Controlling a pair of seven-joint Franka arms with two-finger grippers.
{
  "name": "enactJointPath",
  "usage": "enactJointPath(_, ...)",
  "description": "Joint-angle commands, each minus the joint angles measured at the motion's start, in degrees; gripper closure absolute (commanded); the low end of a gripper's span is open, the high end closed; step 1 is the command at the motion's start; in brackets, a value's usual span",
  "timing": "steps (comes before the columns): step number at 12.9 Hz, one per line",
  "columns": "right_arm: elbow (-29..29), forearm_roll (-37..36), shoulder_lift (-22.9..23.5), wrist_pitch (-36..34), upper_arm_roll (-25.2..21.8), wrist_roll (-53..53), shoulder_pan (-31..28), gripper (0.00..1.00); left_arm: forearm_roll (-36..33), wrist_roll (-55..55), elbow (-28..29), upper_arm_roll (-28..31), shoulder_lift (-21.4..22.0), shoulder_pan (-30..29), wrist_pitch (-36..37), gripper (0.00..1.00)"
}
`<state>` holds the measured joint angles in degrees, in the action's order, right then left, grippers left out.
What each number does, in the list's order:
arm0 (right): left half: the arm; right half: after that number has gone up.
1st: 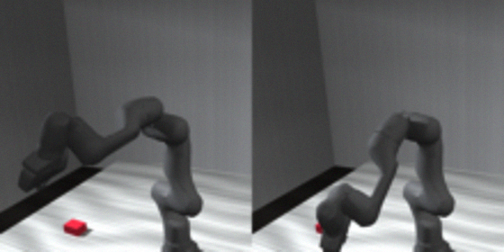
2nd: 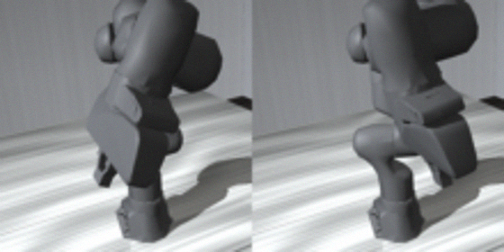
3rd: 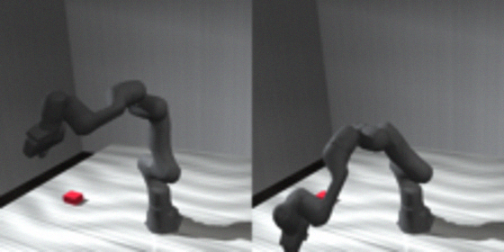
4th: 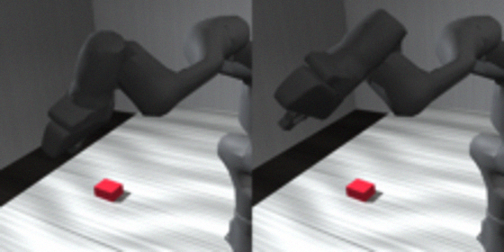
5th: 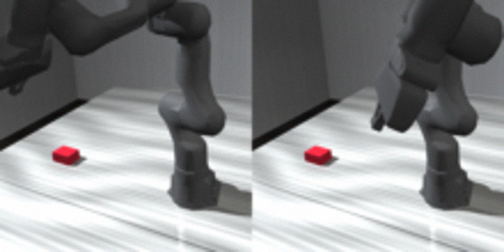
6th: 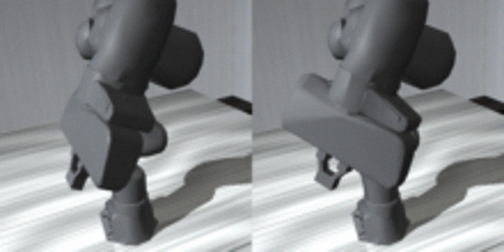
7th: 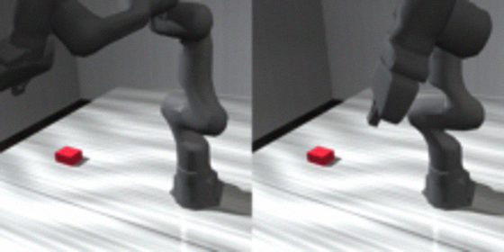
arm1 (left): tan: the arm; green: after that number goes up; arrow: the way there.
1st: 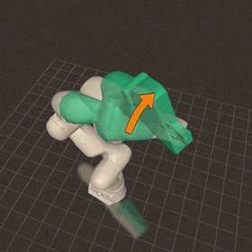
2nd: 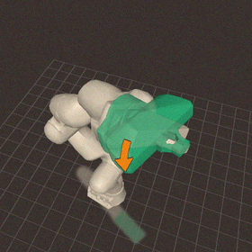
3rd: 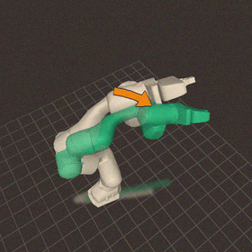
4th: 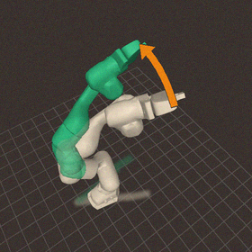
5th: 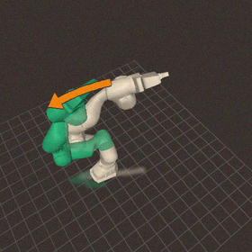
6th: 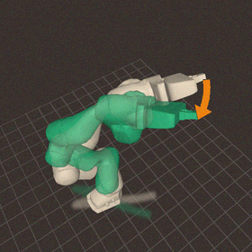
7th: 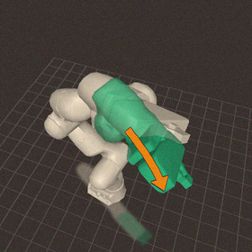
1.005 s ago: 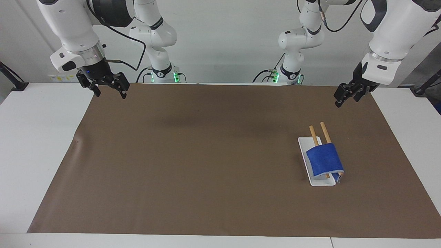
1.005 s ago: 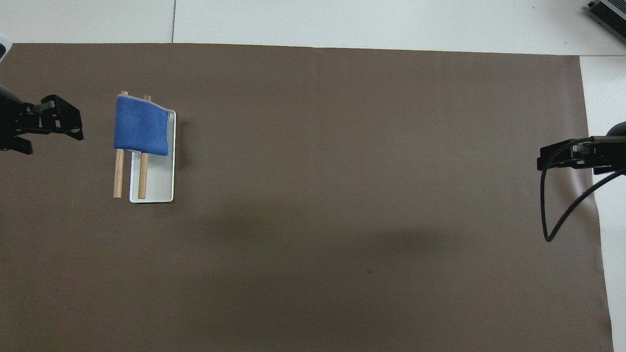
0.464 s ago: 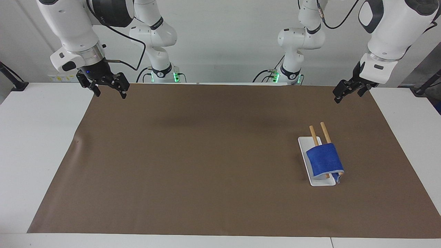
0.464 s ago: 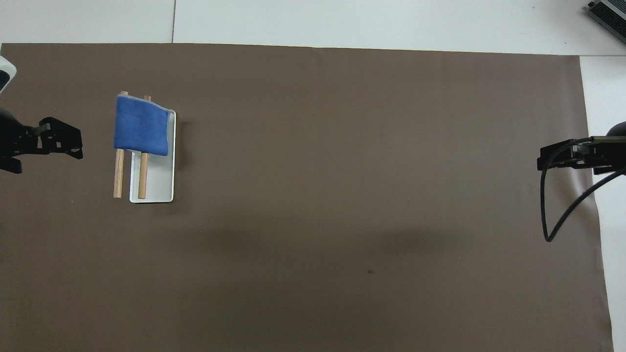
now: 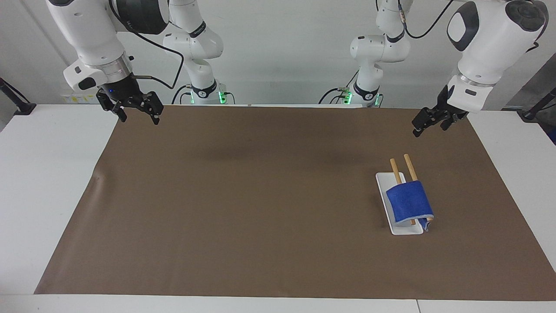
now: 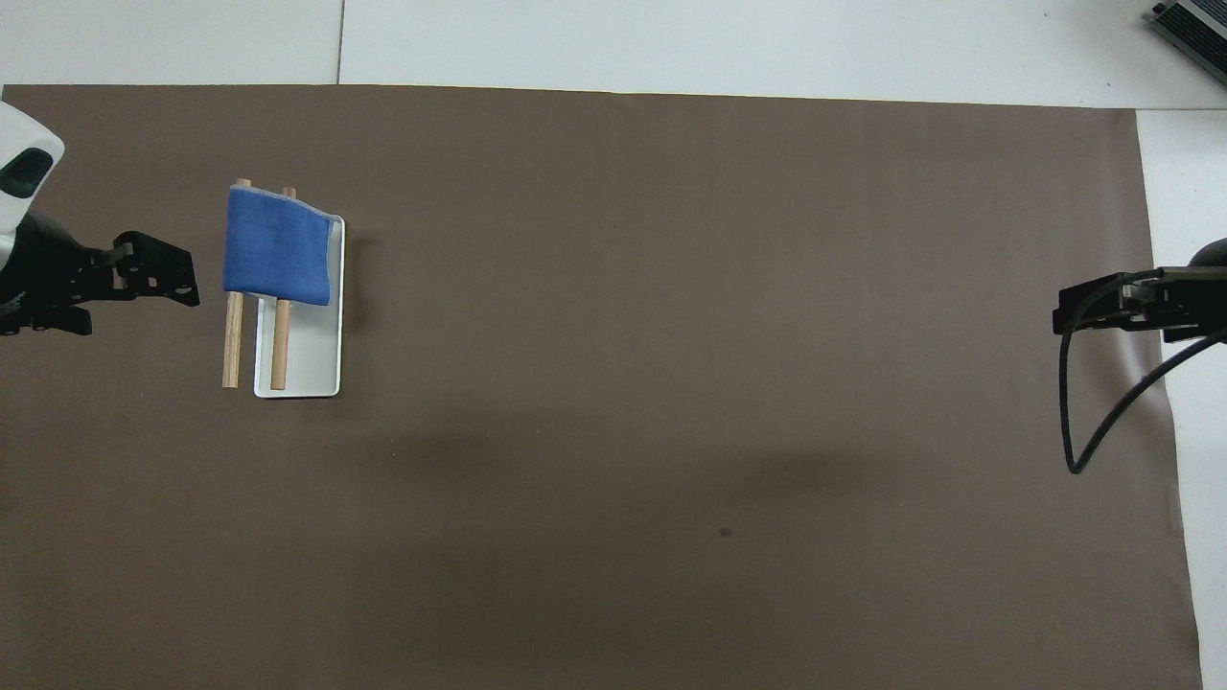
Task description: Right arm passes towel to left arm to hang
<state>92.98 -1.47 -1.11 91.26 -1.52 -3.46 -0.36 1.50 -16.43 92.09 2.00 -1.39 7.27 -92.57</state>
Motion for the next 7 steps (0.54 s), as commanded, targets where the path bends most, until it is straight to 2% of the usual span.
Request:
enactJointPath(1, 0.89, 1.03, -0.92, -0.38, -0.42, 1.09, -0.25, 0.00, 0.35, 2.54, 2.57, 0.81, 2.35, 1.08, -2.44, 0.00)
enactJointPath(7, 0.89, 1.03, -0.83, 0.06, -0.33, 1.09, -0.17, 0.00, 0.00, 2.63, 2.30, 1.60, 1.92, 1.34, -1.83, 0.00)
